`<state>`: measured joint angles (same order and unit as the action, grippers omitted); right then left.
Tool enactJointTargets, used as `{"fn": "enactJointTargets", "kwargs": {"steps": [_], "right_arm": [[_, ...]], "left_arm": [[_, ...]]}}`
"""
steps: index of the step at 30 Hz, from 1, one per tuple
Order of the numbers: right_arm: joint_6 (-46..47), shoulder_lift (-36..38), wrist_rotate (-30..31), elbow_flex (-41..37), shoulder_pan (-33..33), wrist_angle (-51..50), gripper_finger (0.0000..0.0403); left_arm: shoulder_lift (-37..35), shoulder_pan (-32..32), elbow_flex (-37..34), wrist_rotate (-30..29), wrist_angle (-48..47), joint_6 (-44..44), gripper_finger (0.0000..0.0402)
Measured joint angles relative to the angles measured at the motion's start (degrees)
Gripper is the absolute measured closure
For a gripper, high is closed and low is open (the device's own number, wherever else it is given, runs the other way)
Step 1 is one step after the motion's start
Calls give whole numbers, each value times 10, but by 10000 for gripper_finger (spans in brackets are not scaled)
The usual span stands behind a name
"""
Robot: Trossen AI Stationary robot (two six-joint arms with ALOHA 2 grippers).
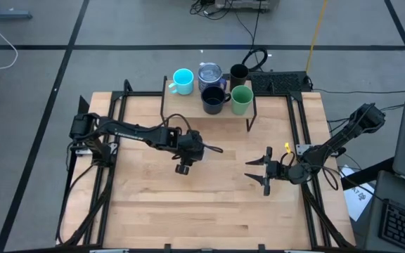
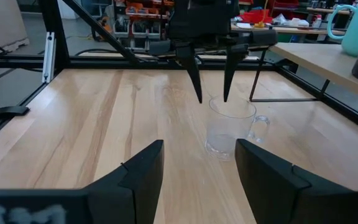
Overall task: Stack small to large cups/mugs on shelf
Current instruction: Put the transparent mug on the shelf aligned with the other light blue mug
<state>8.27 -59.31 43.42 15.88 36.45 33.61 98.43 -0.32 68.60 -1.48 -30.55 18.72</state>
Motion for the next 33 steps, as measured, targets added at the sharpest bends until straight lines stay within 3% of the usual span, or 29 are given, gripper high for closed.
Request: {"fn": "enactJointTargets", "kwargs": {"steps": [8, 23, 33], "right_arm": [[-2, 0, 0, 0, 0, 0, 214], [-5, 0, 0, 0, 0, 0, 214], [-4, 0, 0, 0, 0, -1, 214]], "left_arm": [[17, -1, 1, -1, 19, 23, 232], [17, -2, 0, -1, 17, 32, 393], [-29, -1, 16, -1, -10, 33, 397]]}}
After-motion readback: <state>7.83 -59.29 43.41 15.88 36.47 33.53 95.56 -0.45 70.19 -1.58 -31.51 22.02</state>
